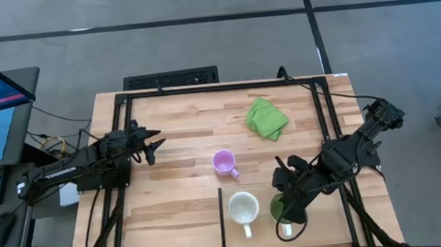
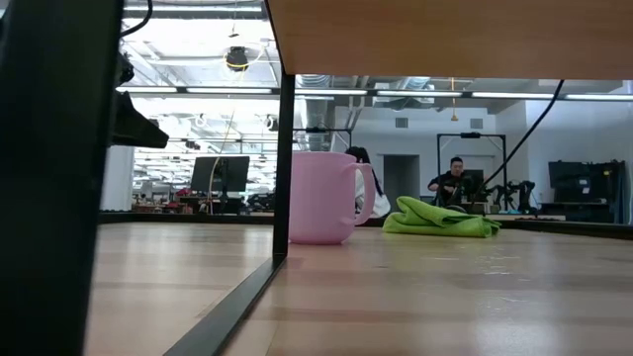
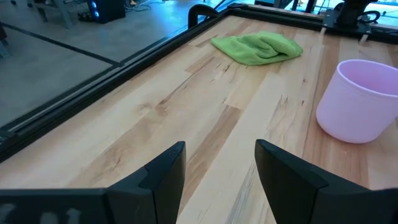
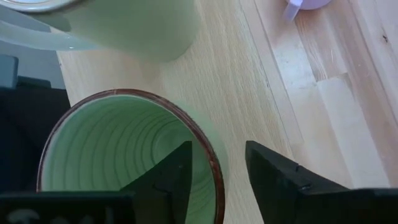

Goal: Stack small to large cups/mugs on shelf
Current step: Put the pink mug on the shelf

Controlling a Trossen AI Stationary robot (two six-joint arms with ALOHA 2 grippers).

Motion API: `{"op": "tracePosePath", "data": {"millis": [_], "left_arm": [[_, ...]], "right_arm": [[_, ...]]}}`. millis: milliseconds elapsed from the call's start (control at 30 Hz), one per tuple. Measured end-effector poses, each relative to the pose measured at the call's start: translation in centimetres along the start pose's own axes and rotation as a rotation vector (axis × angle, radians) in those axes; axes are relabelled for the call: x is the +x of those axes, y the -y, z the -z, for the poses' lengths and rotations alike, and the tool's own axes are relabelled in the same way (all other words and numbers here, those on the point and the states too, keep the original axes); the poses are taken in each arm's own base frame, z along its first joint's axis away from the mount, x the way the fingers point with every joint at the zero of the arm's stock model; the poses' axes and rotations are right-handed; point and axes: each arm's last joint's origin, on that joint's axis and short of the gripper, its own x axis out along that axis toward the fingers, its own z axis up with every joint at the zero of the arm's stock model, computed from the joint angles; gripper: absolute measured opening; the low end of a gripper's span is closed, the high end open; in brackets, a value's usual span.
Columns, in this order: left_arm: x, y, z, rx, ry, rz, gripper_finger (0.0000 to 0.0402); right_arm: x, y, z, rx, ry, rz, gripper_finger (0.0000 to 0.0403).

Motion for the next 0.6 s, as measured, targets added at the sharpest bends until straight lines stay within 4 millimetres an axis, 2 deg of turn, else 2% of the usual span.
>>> {"op": "tracePosePath", "data": {"millis": [600], "left_arm": [[0.0, 0.0, 0.5, -0.019, -0.054, 0.022, 0.0185]], "right_arm": [[-1.6, 0.6, 0.2, 0.006, 0.026, -0.038, 0.0181]]}}
